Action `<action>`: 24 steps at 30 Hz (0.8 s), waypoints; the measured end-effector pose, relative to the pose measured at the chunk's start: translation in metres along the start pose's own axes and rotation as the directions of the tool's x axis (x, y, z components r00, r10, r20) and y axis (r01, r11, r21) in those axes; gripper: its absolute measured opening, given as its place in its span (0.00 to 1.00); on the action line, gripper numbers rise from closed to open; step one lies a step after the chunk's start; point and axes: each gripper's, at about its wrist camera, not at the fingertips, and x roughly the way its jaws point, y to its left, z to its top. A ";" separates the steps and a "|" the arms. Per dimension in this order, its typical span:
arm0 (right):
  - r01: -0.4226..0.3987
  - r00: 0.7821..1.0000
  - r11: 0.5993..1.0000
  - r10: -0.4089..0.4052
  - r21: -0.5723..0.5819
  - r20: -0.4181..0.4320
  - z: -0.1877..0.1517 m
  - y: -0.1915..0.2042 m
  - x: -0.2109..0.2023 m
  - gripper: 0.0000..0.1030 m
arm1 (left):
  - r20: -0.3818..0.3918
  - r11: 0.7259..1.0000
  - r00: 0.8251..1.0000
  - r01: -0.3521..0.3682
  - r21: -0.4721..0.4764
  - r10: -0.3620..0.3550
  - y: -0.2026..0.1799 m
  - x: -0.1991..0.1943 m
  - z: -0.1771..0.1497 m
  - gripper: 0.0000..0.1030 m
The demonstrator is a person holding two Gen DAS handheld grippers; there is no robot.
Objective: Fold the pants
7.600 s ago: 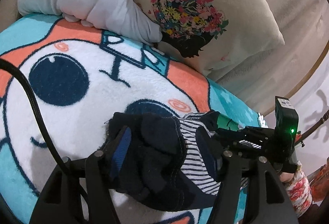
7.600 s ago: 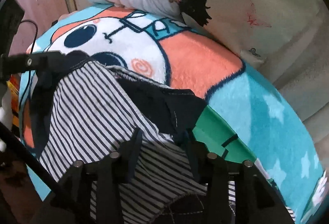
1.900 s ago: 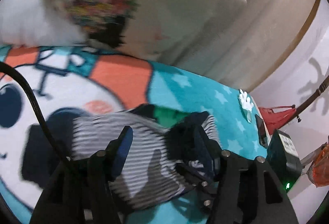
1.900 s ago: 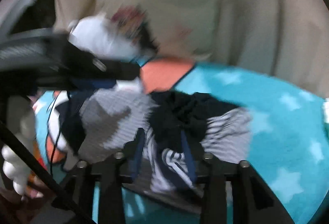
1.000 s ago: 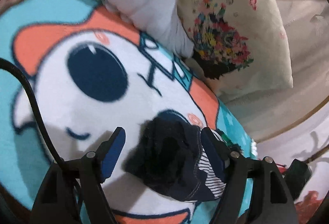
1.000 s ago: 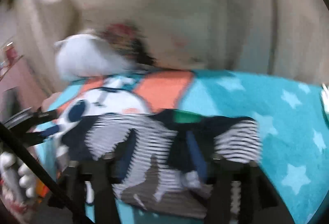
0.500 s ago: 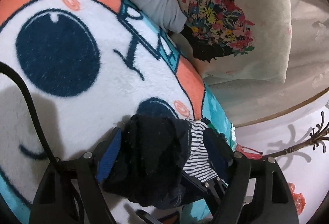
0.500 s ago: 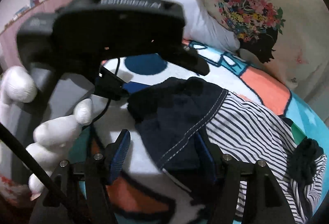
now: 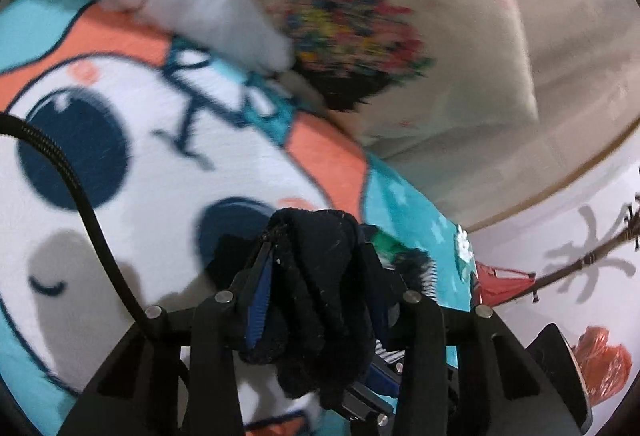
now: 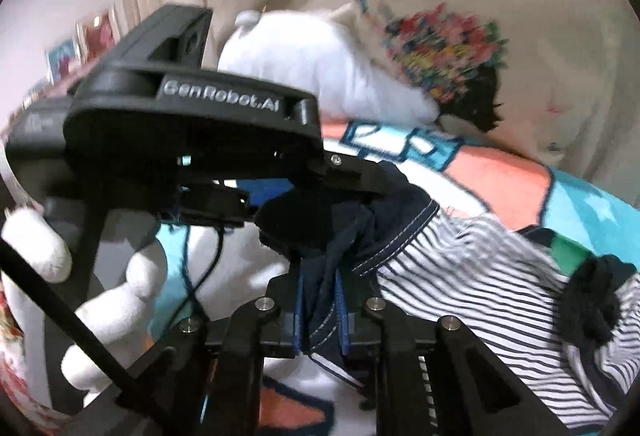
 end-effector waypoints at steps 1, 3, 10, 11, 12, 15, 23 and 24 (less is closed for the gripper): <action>0.000 1.000 1.000 -0.001 0.021 0.024 0.003 -0.010 -0.008 0.13 | -0.007 1.000 1.000 0.004 0.024 -0.003 -0.013 0.004 -0.001 0.39; 0.005 0.997 0.997 -0.011 0.077 0.074 0.001 -0.028 -0.031 0.13 | -0.028 0.998 1.000 0.010 0.067 -0.008 -0.039 0.016 -0.001 0.39; 0.036 0.982 0.946 -0.092 0.321 0.163 -0.026 -0.112 -0.097 0.13 | -0.129 0.977 0.991 0.069 0.201 -0.043 -0.125 0.073 -0.015 0.39; 0.044 0.980 0.930 -0.111 0.364 0.165 -0.034 -0.127 -0.105 0.13 | -0.136 0.976 0.989 0.080 0.204 -0.052 -0.131 0.077 -0.016 0.39; 0.048 0.979 0.919 -0.121 0.391 0.163 -0.038 -0.136 -0.109 0.13 | -0.141 0.975 0.988 0.092 0.202 -0.064 -0.136 0.079 -0.017 0.40; 0.060 0.979 0.873 -0.146 0.484 0.142 -0.058 -0.173 -0.115 0.13 | -0.129 0.975 0.989 0.097 0.199 -0.072 -0.140 0.077 -0.017 0.45; 0.129 0.965 0.846 -0.227 0.517 0.130 -0.072 -0.186 -0.142 0.35 | -0.073 0.985 0.997 -0.009 0.172 0.022 -0.114 0.059 -0.027 0.47; 0.125 0.958 0.845 -0.239 0.520 0.158 -0.070 -0.186 -0.151 0.47 | -0.071 0.985 0.997 -0.017 0.171 0.030 -0.111 0.058 -0.029 0.47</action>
